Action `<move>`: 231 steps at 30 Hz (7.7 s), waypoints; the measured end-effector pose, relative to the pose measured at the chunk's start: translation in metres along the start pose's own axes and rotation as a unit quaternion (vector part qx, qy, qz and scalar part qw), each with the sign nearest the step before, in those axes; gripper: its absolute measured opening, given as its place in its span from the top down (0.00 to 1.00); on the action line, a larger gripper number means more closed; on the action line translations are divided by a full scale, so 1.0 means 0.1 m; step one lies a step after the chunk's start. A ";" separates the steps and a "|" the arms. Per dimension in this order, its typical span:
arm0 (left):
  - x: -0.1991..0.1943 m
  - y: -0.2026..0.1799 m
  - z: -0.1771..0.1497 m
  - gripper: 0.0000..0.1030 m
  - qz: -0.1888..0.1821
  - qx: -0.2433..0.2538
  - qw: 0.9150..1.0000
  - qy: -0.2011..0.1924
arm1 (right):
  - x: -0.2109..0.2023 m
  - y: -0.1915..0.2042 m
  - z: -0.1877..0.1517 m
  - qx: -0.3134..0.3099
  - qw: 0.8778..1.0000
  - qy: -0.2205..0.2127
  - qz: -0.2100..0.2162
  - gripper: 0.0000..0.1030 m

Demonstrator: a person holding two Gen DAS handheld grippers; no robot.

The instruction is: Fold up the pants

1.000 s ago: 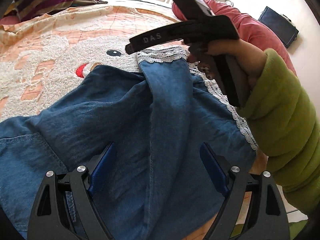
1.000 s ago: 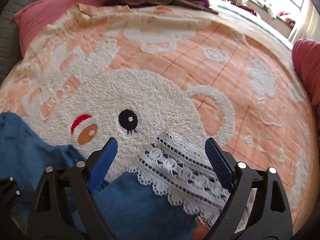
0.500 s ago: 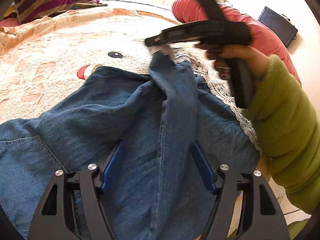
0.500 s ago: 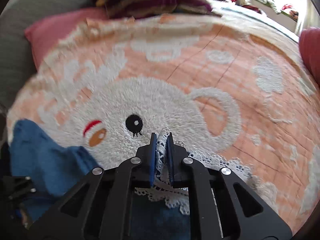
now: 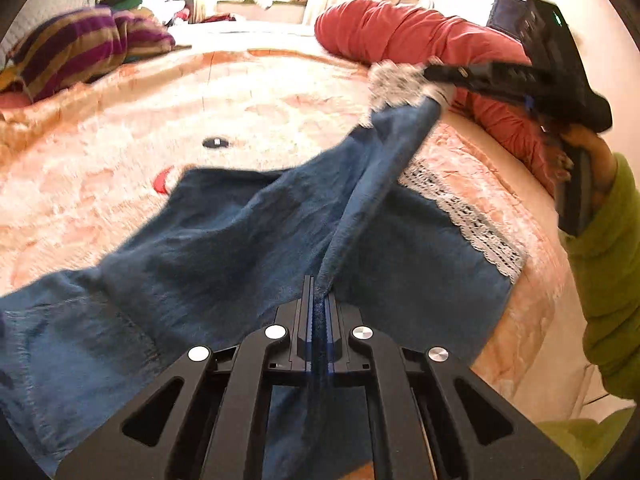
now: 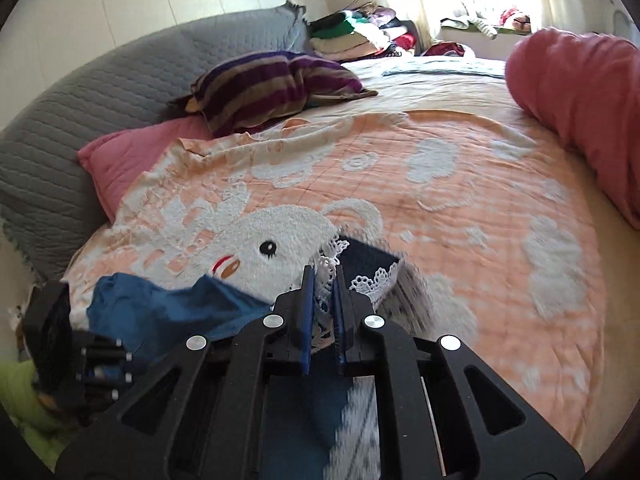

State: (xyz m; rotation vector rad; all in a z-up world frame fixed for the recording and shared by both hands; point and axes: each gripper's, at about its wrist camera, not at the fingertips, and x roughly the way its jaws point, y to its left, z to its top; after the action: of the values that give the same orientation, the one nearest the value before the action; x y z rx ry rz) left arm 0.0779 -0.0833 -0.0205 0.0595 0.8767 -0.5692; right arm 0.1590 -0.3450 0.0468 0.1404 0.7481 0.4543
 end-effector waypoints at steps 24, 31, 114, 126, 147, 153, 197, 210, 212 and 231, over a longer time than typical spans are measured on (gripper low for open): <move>-0.11 -0.51 -0.45 0.96 0.005 0.114 0.992 0.050 | -0.64 -0.24 -1.40 0.061 0.995 0.083 0.005 0.96; 0.00 -0.56 -0.53 0.95 0.004 0.127 0.989 0.075 | -0.55 -0.26 -1.52 0.045 0.992 0.122 -0.004 0.95; 0.54 1.03 0.70 0.25 0.053 -0.115 0.991 0.032 | 0.80 -0.90 -0.57 0.046 0.992 0.118 0.016 0.68; 0.79 1.17 0.59 0.59 0.024 -0.154 0.987 0.030 | 0.77 -0.69 -0.56 -0.003 0.994 0.111 0.013 0.86; 0.86 1.02 0.74 0.93 0.080 -0.117 0.990 0.018 | 1.09 -0.68 -0.27 -0.059 0.991 0.113 -0.039 0.91; 0.82 1.14 0.67 0.75 0.071 -0.142 0.987 0.009 | 0.98 -0.64 -0.27 -0.063 0.990 0.099 -0.073 0.78; -0.24 0.43 -0.47 0.42 0.058 -0.112 0.992 0.027 | -0.47 -0.28 -1.24 -0.022 0.994 0.081 -0.073 0.62; -0.98 1.01 -0.37 0.41 0.142 -0.190 0.970 -0.047 | 0.17 0.67 -0.87 -0.128 0.990 0.057 0.010 0.38; -0.92 0.98 -0.27 0.40 0.142 -0.182 0.972 -0.047 | 0.37 0.91 -0.84 -0.159 0.985 0.069 0.022 0.36; -0.39 1.44 -0.42 0.46 0.147 -0.178 0.973 -0.004 | 1.13 0.74 -0.79 -0.118 0.979 0.154 -0.060 0.22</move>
State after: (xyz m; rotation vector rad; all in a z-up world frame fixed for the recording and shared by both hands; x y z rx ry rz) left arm 0.1002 0.0683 -0.0446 -0.1372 0.9301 -0.1300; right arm 0.1516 -0.2308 -0.0607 -0.2017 0.9931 0.4505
